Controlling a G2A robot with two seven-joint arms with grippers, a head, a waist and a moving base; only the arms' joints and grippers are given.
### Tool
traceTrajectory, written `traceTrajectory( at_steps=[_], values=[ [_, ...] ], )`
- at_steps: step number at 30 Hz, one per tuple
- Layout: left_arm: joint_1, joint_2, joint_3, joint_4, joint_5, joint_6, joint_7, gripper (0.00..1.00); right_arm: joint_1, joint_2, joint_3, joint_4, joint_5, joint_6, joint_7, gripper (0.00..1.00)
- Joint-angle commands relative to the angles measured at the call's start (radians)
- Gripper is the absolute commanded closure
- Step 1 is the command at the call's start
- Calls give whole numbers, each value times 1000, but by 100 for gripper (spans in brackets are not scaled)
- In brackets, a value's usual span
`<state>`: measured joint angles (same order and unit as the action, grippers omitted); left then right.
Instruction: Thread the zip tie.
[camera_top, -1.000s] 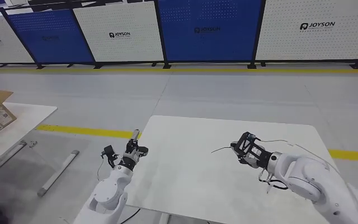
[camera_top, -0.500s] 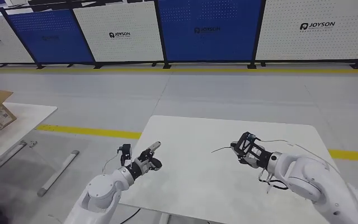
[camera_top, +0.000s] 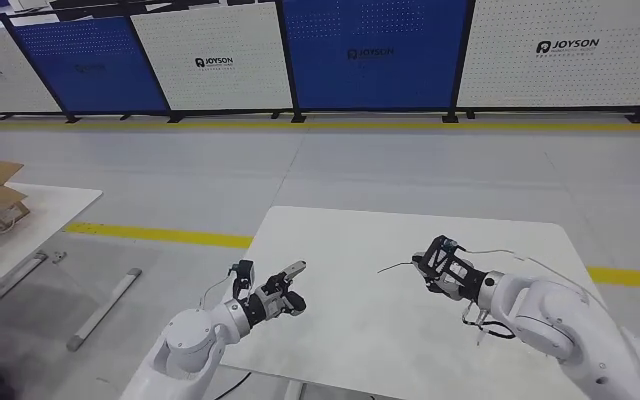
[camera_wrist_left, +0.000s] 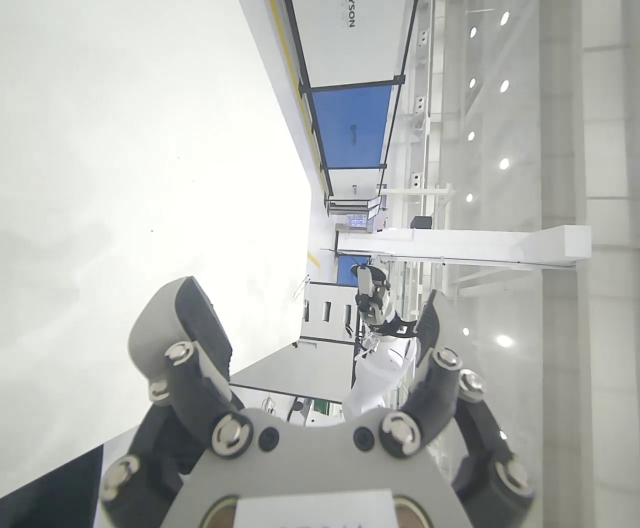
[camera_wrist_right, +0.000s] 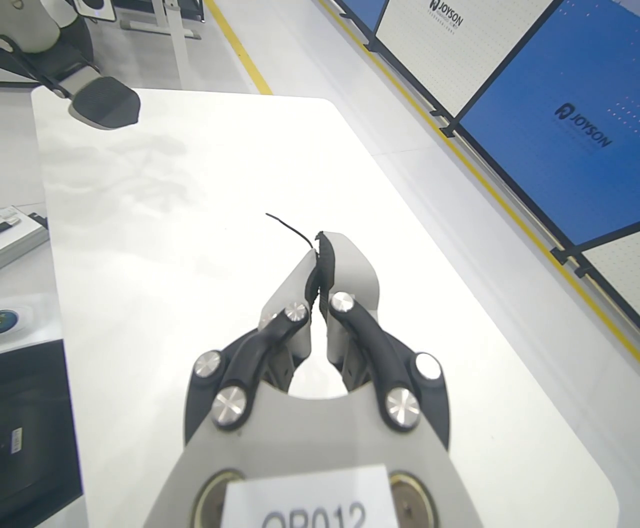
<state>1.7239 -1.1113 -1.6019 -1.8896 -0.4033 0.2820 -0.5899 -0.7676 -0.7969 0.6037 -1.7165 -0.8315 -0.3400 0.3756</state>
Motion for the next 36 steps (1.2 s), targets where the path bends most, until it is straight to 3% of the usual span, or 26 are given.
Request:
traceTrajectory(
  at_steps=[1, 4, 10, 13, 16, 27, 32, 36],
  values=[
    [-28, -2, 15, 30, -77, 48, -23, 0, -2, -1, 2, 2, -8, 12, -1, 100],
    [-40, 2, 13, 39, -115, 58, -94, 0, 3, -16, -13, -44, -131, 74, 24, 100],
    [-24, 23, 28, 26, -119, 58, -203, 0, 13, -46, -54, -98, -339, 73, 14, 100],
    [-41, 37, 62, 30, -151, 58, -189, 0, 20, -62, -71, -93, -411, 47, -2, 100],
    [-97, 58, 123, 90, -191, 58, -169, 0, 22, -77, -79, -69, -437, 30, -19, 100],
    [-97, 58, 123, 90, -191, 58, -169, 0, 22, -77, -79, -69, -437, 30, -19, 100],
    [-101, 47, 152, 113, -352, 58, -75, 0, 9, -87, -91, -87, -527, 0, -52, 100],
    [-134, 39, 169, 139, -489, 58, 1, 0, 26, -99, -146, -75, -577, 0, -100, 100]
  ],
)
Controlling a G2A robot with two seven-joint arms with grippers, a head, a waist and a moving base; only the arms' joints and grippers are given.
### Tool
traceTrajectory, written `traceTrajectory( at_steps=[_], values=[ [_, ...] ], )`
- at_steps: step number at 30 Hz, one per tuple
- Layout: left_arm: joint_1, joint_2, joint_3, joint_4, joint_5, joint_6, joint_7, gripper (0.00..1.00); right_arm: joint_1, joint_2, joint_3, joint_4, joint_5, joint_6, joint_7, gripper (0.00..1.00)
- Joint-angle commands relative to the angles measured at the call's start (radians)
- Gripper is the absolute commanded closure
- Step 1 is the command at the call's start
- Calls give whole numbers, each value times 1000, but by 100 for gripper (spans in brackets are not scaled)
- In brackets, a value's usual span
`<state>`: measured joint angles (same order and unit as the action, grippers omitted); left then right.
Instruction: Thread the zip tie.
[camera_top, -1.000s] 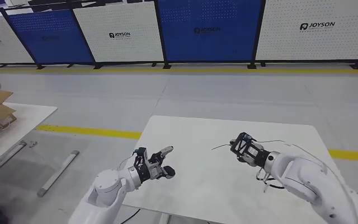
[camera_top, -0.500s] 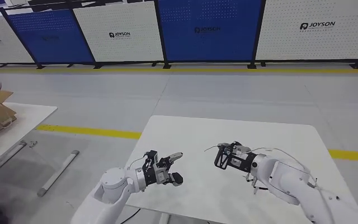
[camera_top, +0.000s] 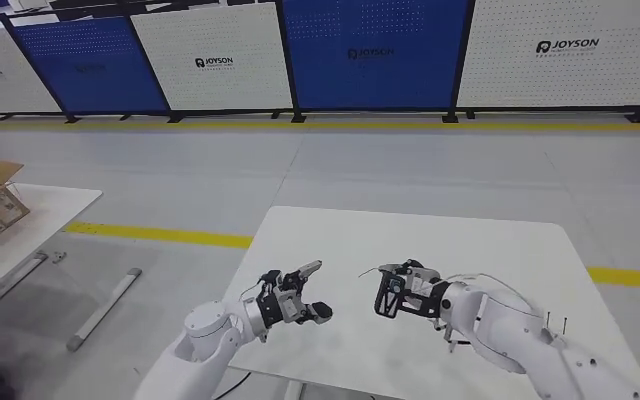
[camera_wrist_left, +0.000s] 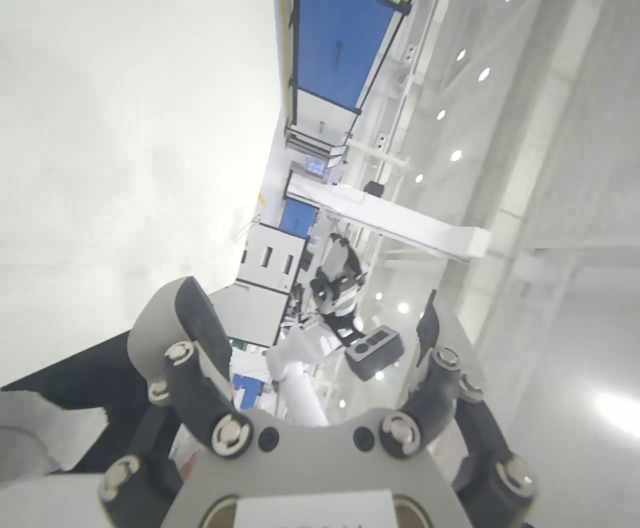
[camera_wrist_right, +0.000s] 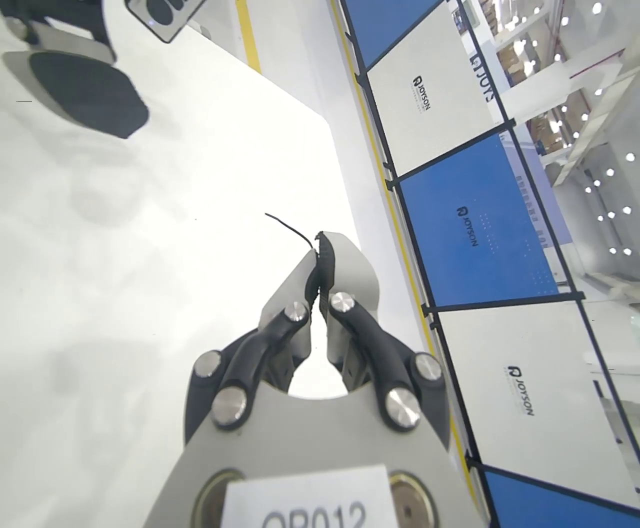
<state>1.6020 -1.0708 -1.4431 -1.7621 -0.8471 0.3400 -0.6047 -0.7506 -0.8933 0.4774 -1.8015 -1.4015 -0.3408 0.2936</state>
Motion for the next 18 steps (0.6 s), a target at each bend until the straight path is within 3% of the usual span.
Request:
traceTrajectory(
  at_steps=[1, 6, 16, 18],
  values=[
    [-26, -2, 18, 21, -63, 0, 32, 0, 19, -5, -34, 19, -16, 1, -34, 100],
    [-98, -1, 85, 75, -99, 0, 123, 0, 63, -9, -100, 60, -17, 1, -140, 100],
    [-98, -1, 85, 75, -99, 0, 123, 0, 63, -9, -100, 60, -17, 1, -140, 100],
    [-99, -4, 90, 77, -109, -10, 150, 0, 63, -9, -100, 60, -17, 1, -140, 100]
  ],
)
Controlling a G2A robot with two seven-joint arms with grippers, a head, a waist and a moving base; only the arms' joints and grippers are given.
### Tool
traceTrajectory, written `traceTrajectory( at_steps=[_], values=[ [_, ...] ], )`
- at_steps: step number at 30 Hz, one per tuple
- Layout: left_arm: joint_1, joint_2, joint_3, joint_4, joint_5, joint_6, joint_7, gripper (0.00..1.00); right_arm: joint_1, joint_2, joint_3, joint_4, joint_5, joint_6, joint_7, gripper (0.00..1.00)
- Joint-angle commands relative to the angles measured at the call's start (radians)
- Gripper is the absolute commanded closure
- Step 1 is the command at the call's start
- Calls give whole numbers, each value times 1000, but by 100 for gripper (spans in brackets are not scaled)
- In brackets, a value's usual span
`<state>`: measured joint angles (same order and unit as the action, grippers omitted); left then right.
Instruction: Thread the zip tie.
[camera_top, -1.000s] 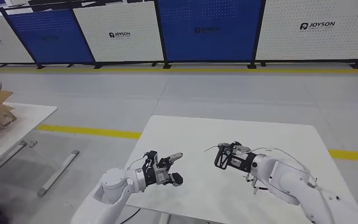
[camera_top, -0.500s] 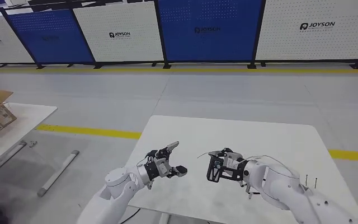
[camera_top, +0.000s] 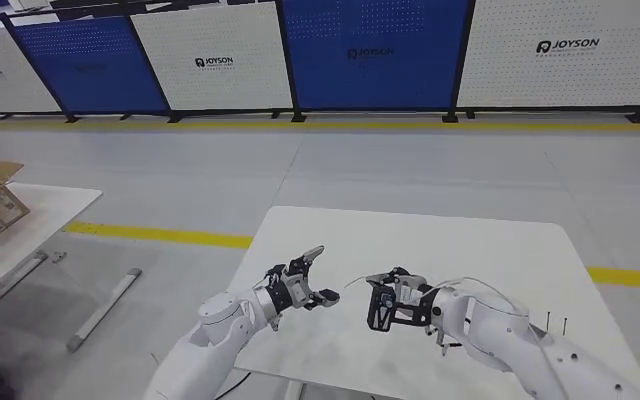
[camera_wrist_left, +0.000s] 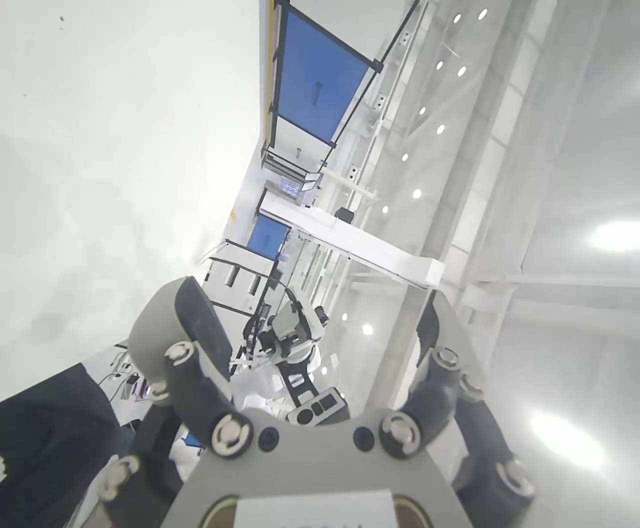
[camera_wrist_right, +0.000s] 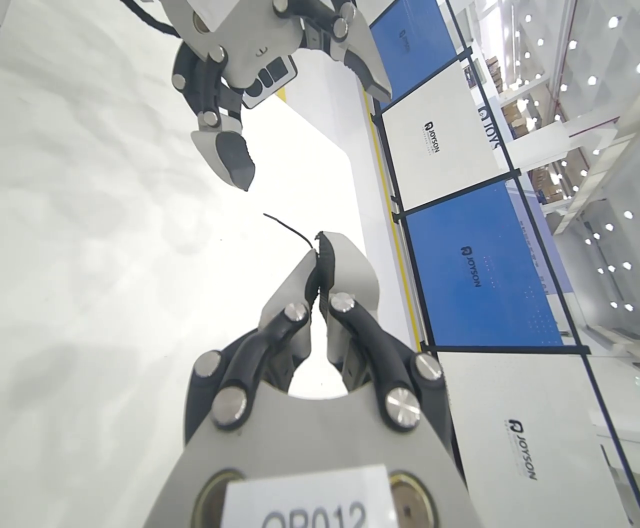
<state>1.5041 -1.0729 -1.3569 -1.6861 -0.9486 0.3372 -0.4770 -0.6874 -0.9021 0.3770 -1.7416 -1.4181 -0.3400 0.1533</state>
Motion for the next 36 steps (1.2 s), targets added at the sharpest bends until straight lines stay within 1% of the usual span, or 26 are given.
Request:
traceTrajectory(
  at_steps=[1, 3, 4, 8, 9, 17, 20, 24, 26, 31, 34, 36],
  values=[
    [-6, -6, 13, 1, -17, -15, 68, 0, 0, 0, 0, 0, 0, 0, 0, 100],
    [-18, -14, 31, -1, -63, -4, 135, 0, 0, 0, 0, 0, 0, 0, 0, 100],
    [-29, -18, 49, 0, -95, 3, 154, 0, 0, 0, 0, 0, 0, 0, 0, 100],
    [-57, -22, 93, 22, -132, 3, 188, 0, 0, 0, 0, 0, 0, 0, 0, 100],
    [-59, -22, 95, 23, -133, 3, 190, 0, 0, 0, 0, 0, 0, 0, 0, 100],
    [-59, -22, 95, 23, -133, 3, 190, 0, -2, 0, 1, 0, -1, 2, -1, 100],
    [-59, -22, 95, 23, -133, 3, 190, 0, -13, -3, 6, -13, -42, 0, -1, 100],
    [-59, -22, 95, 23, -133, 3, 190, 0, -6, -12, 5, -20, -83, 0, 4, 100],
    [-59, -22, 95, 23, -133, 3, 190, 0, -4, -19, 6, -19, -87, 0, 11, 100],
    [-55, -23, 101, 16, -127, 1, 189, 0, -4, -19, 6, -19, -87, 0, 11, 100],
    [-38, -18, 121, 9, -98, 3, 153, 0, -4, -19, 6, -19, -87, 0, 11, 100],
    [-33, -10, 137, 7, -73, 3, 126, 0, -4, -19, 6, -19, -87, 0, 11, 100]
  ],
)
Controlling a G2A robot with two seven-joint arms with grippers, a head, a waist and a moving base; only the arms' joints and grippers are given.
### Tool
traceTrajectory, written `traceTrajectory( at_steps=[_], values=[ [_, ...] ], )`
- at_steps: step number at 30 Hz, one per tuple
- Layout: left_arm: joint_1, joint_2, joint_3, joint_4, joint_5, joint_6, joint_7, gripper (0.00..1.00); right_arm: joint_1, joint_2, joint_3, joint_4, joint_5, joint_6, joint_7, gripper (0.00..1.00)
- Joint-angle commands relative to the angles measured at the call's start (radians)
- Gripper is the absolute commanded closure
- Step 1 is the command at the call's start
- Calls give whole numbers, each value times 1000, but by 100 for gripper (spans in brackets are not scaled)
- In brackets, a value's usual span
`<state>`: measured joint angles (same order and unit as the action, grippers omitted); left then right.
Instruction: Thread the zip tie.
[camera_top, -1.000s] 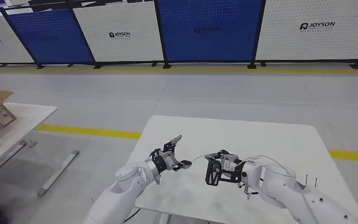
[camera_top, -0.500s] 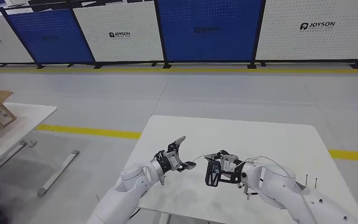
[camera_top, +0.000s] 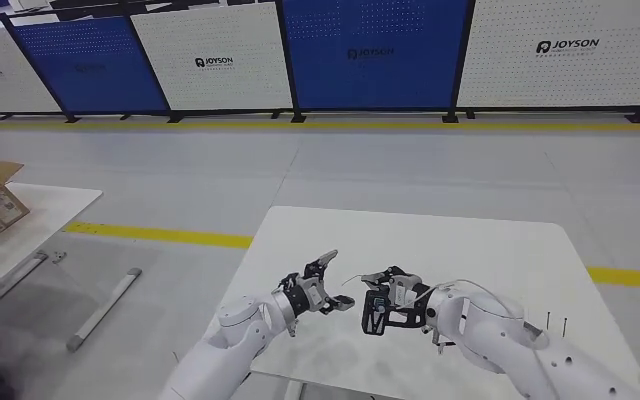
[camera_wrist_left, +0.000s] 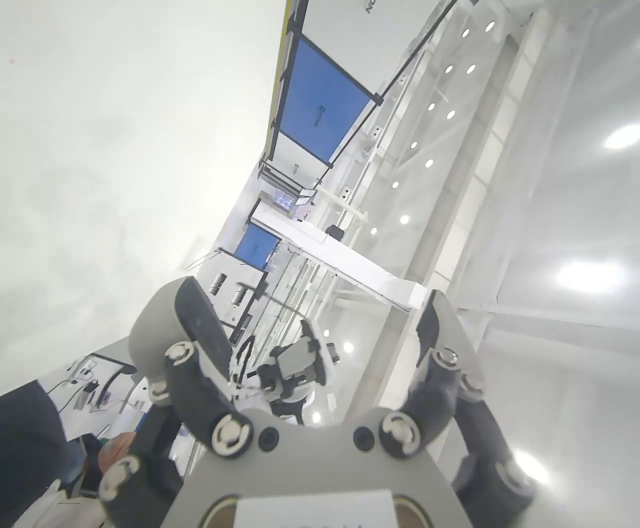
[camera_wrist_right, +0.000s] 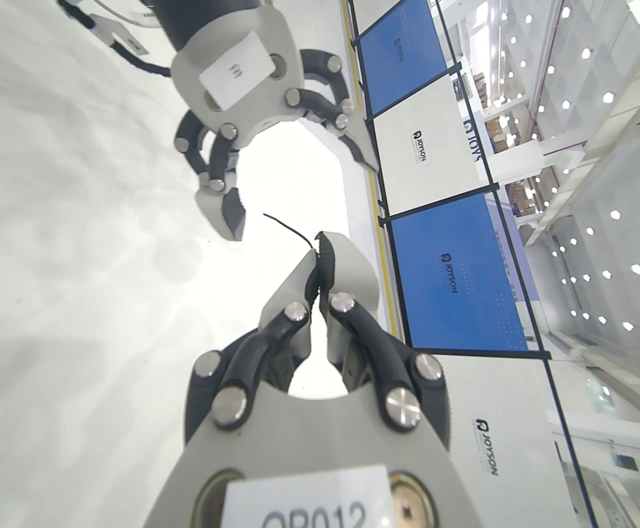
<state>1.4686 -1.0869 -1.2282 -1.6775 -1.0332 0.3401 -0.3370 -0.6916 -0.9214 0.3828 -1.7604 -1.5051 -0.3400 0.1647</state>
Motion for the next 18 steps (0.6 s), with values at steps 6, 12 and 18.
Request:
traceTrajectory(
  at_steps=[6, 12, 18],
  values=[
    [9, 10, 28, -8, -7, 0, -59, 0, 0, 0, 0, 0, 0, 0, 0, 100],
    [10, 10, 28, -7, -12, -9, -55, 0, 0, 0, 0, 0, 0, 0, 0, 100],
    [14, -2, 40, -6, -29, -121, -12, 0, 0, 0, 0, 0, 0, 0, 0, 100]
  ],
)
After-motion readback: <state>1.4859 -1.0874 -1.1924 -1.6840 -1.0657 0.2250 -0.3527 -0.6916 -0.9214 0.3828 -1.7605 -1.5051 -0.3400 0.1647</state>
